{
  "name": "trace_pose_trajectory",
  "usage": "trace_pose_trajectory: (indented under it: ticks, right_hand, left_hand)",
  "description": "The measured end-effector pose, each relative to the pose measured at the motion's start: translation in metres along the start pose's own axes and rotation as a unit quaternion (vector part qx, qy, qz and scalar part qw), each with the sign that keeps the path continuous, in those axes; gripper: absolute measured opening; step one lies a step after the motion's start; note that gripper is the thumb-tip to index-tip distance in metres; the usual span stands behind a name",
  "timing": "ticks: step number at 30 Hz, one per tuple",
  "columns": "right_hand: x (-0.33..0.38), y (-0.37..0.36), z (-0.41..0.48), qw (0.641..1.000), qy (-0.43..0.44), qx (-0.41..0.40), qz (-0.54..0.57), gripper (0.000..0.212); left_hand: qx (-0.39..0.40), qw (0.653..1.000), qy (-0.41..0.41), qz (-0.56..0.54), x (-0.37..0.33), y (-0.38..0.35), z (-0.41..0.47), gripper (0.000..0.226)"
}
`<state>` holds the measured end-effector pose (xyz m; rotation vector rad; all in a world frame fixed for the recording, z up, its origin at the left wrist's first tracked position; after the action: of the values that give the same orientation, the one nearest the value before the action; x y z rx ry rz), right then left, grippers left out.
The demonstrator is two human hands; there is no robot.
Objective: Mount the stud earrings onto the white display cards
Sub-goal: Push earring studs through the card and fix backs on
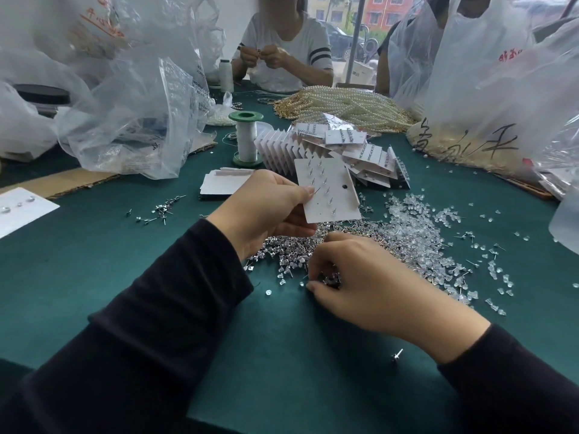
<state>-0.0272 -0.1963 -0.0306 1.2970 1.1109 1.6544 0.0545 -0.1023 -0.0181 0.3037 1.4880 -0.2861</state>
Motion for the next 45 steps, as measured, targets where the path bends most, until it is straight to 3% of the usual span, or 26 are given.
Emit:
trace_pose_trajectory:
  ticks: [10,15,23,26,29,31,33,37,45]
  right_hand:
    - [0.012,-0.004,-0.004,1.0,0.028,0.003,0.01,0.007]
    - [0.011,0.009,-0.003,0.996,0.03,-0.028,0.073,0.014]
    - [0.002,0.002,-0.006,0.999,0.019,-0.016,-0.039,0.009]
    - [0.01,0.003,-0.005,0.996,0.034,-0.031,0.07,0.007]
    - [0.008,0.016,-0.006,0.958,0.008,-0.081,0.276,0.008]
    - [-0.002,0.026,-0.005,0.935,-0.02,-0.141,0.326,0.006]
    - [-0.012,0.034,-0.004,0.928,-0.048,-0.204,0.309,0.007]
    - [-0.025,0.041,-0.003,0.935,-0.067,-0.309,0.159,0.007]
    - [-0.03,0.033,0.003,0.944,-0.074,-0.287,0.142,0.004]
  left_hand:
    - [0.007,1.0,0.0,0.012,-0.001,-0.001,-0.001,0.025]
    - [0.009,1.0,-0.003,0.004,-0.001,0.0,-0.001,0.025]
    - [0.007,1.0,-0.001,0.0,-0.002,0.0,-0.001,0.022]
    - [0.003,1.0,-0.007,0.009,-0.001,0.001,0.0,0.023]
    - [-0.001,0.999,-0.03,0.044,0.001,0.002,0.002,0.027]
    - [-0.001,0.994,-0.053,0.098,0.002,0.002,0.004,0.029]
    - [0.006,0.98,-0.085,0.178,0.002,-0.001,0.005,0.029]
    - [0.016,0.928,-0.187,0.322,-0.005,-0.011,-0.001,0.036]
    - [0.038,0.914,-0.226,0.334,-0.008,-0.018,-0.004,0.036]
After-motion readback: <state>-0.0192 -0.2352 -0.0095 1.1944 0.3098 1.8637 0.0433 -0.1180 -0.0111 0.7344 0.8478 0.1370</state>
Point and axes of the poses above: each hand's wrist, its own z-axis towards the middle knuckle, its own y-axis out of the back of the hand, x = y × z, the point moved 4 cm from there along z, towards the middle knuckle, and after that the axes turned 9 degrees about -y, right-handed, at the moved point
